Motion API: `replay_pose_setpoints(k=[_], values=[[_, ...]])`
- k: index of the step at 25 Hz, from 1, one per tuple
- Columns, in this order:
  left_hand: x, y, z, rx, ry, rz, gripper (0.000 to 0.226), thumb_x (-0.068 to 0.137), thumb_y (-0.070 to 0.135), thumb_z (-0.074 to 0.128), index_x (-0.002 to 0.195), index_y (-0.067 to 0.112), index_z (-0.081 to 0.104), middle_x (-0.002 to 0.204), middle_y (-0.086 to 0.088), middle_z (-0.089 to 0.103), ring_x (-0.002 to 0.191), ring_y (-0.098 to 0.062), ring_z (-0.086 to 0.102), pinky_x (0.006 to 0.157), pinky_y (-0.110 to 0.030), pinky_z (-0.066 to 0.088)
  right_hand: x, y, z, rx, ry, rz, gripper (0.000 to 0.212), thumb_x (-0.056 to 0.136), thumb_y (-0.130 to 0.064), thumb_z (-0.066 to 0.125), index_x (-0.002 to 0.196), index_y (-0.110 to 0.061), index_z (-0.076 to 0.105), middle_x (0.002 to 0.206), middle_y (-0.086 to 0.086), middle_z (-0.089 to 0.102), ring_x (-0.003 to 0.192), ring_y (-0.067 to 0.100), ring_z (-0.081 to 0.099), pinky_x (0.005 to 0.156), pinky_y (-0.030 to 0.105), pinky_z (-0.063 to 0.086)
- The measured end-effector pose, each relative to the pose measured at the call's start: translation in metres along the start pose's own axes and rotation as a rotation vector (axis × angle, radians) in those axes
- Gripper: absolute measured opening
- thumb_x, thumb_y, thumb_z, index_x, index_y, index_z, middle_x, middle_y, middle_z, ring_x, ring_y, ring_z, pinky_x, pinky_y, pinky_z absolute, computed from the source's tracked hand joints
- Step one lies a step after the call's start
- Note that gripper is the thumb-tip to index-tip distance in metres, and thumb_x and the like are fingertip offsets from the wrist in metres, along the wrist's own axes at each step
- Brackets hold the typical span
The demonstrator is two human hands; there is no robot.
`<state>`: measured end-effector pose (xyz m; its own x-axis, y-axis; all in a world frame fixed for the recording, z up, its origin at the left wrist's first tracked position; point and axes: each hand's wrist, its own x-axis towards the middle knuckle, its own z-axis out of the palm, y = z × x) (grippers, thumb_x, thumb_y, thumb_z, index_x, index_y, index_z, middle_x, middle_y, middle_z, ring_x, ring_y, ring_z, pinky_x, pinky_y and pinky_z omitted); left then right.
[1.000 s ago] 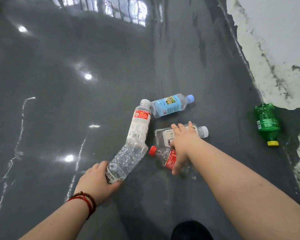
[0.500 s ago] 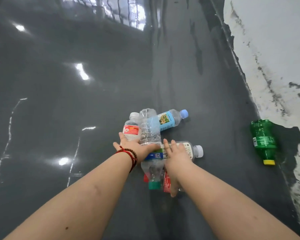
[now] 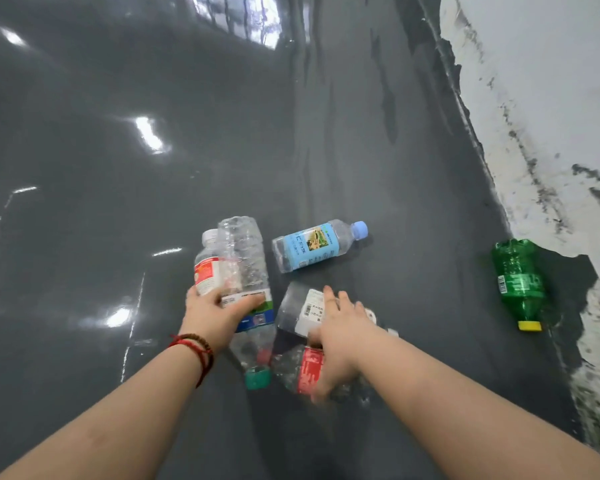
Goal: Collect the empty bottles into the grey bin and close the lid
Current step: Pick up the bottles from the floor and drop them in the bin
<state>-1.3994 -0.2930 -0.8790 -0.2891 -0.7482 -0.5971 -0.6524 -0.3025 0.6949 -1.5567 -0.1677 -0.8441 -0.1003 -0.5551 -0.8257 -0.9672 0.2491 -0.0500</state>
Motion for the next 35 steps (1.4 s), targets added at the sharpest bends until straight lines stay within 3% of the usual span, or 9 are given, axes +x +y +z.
replay_pose_setpoints(k=[5,9,11,14,17,21,26,32,35], values=[[-0.029,-0.053,-0.042,0.481,0.047,0.021,0.086,0.055,0.070,0.070,0.124,0.021,0.058,0.148,0.001,0.015,0.122,-0.031,0.042,0.102,-0.046,0.043,-0.013,0.003,0.013,0.809,-0.042,0.030,0.093,0.040,-0.069,0.078,0.126,-0.044,0.051,0.157,0.000,-0.018,0.145,0.028,0.009,0.116,0.046,0.021],[-0.049,-0.051,-0.023,0.859,0.044,-0.019,0.081,0.057,0.079,0.056,0.129,0.043,0.046,0.155,-0.005,-0.009,0.132,-0.036,0.025,0.106,-0.047,0.033,-0.011,-0.004,0.018,0.865,0.009,0.016,0.097,0.036,-0.069,0.079,0.126,-0.041,0.053,0.157,-0.003,-0.016,0.145,0.026,0.009,0.117,0.047,0.018],[-0.051,-0.046,-0.011,0.921,0.047,-0.056,0.077,0.057,0.080,0.052,0.124,0.042,0.048,0.155,-0.010,-0.011,0.132,-0.038,0.024,0.106,-0.050,0.031,-0.010,-0.005,0.017,0.994,0.046,0.020,0.093,0.039,-0.064,0.082,0.125,-0.037,0.056,0.157,-0.003,0.005,0.141,0.025,0.023,0.114,0.046,0.025],[-0.059,-0.046,0.010,0.922,0.074,-0.054,0.077,0.057,0.082,0.049,0.121,0.040,0.050,0.155,-0.012,-0.010,0.130,-0.040,0.024,0.105,-0.052,0.029,-0.011,-0.013,0.030,1.420,0.114,-0.093,0.062,0.049,-0.048,0.084,0.106,-0.029,0.068,0.130,0.004,0.055,0.115,0.020,0.057,0.103,0.041,0.043],[-0.067,-0.045,0.022,0.820,0.056,-0.046,0.072,0.060,0.077,0.052,0.121,0.039,0.050,0.156,-0.010,-0.008,0.131,-0.039,0.024,0.105,-0.051,0.029,-0.022,-0.032,0.054,1.676,0.118,-0.161,0.065,0.049,-0.044,0.079,0.108,-0.022,0.065,0.107,0.001,0.072,0.101,0.015,0.067,0.086,0.027,0.050],[-0.100,-0.047,0.005,0.634,-0.011,-0.058,0.071,0.058,0.071,0.062,0.121,0.038,0.052,0.156,-0.002,-0.003,0.130,-0.033,0.028,0.107,-0.048,0.029,-0.064,-0.058,0.064,1.809,0.129,-0.185,0.066,0.051,-0.040,0.078,0.111,-0.017,0.063,0.105,0.004,0.073,0.100,0.020,0.068,0.084,0.028,0.051],[-0.218,-0.027,-0.075,0.552,0.010,-0.087,0.070,0.054,0.069,0.066,0.115,0.039,0.053,0.155,0.002,-0.002,0.128,-0.031,0.030,0.104,-0.047,0.032,-0.180,-0.122,0.032,1.758,0.024,-0.202,0.070,0.054,-0.043,0.079,0.117,-0.016,0.061,0.110,0.004,0.071,0.103,0.021,0.067,0.085,0.029,0.052],[-0.406,0.104,-0.201,0.451,-0.008,-0.013,0.077,0.041,0.068,0.059,0.112,0.041,0.055,0.155,0.002,0.000,0.126,-0.029,0.033,0.105,-0.046,0.037,-0.410,-0.174,-0.068,1.702,0.116,-0.281,0.062,0.053,-0.045,0.082,0.108,-0.021,0.067,0.107,0.003,0.072,0.103,0.019,0.067,0.086,0.028,0.052],[-0.542,0.197,-0.257,0.401,-0.030,0.166,0.082,0.035,0.073,0.054,0.109,0.038,0.059,0.151,0.002,0.010,0.122,-0.029,0.040,0.102,-0.046,0.041,-0.576,-0.195,-0.112,1.714,0.307,-0.302,0.080,0.042,-0.048,0.087,0.111,-0.014,0.066,0.104,0.007,0.073,0.100,0.022,0.067,0.088,0.034,0.051]])
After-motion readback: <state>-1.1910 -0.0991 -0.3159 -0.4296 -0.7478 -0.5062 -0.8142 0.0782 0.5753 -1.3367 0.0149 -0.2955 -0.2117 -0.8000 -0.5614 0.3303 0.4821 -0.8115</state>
